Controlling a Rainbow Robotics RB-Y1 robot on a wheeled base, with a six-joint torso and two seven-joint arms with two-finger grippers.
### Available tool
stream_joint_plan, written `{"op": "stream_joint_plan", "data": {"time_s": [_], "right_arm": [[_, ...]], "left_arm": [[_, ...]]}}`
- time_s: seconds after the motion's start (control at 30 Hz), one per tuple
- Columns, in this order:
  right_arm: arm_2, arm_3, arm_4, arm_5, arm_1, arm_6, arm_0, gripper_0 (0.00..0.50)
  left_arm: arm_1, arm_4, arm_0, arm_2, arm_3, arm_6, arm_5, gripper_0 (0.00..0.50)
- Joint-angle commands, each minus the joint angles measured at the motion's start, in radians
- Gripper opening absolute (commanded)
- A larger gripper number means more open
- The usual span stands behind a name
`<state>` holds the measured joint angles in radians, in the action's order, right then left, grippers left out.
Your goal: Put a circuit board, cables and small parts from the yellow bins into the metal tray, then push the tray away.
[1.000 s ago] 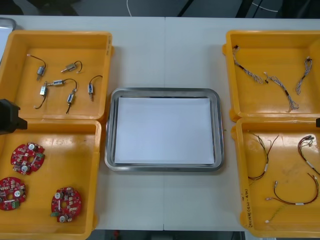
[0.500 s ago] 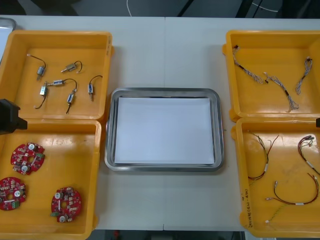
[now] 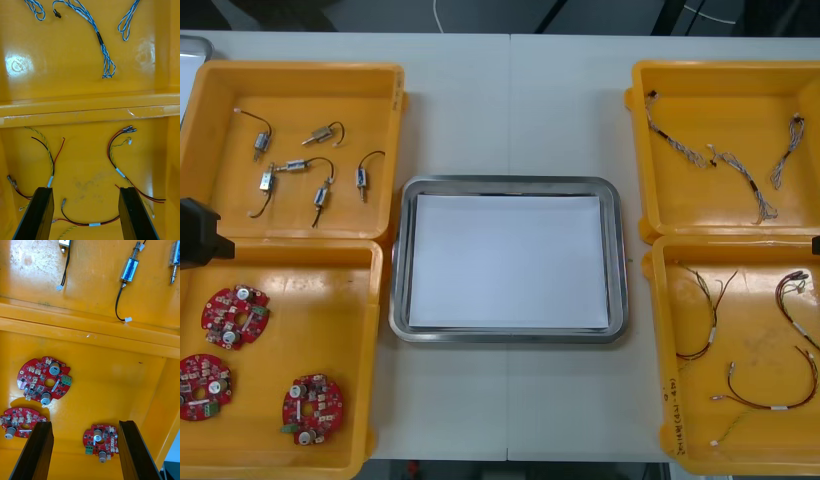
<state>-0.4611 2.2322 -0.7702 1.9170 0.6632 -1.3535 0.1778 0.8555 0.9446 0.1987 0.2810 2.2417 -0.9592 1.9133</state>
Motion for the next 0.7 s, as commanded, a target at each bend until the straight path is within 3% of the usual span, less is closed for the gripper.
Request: {"op": "stream_joint_plan", "data": {"time_s": [0.03,0.7], "right_arm": [[-0.018,0.029,-0.001,0.003,0.042,0.019,-0.014,0.500],[-0.018,0.029,-0.001,0.003,0.042,0.019,-0.014,0.500]], "left_arm": [[0.043,0.006,-0.016,0.029,0.027,-0.076,0.007,0.500],[0.043,0.006,-0.016,0.029,0.027,-0.076,0.007,0.500]]}}
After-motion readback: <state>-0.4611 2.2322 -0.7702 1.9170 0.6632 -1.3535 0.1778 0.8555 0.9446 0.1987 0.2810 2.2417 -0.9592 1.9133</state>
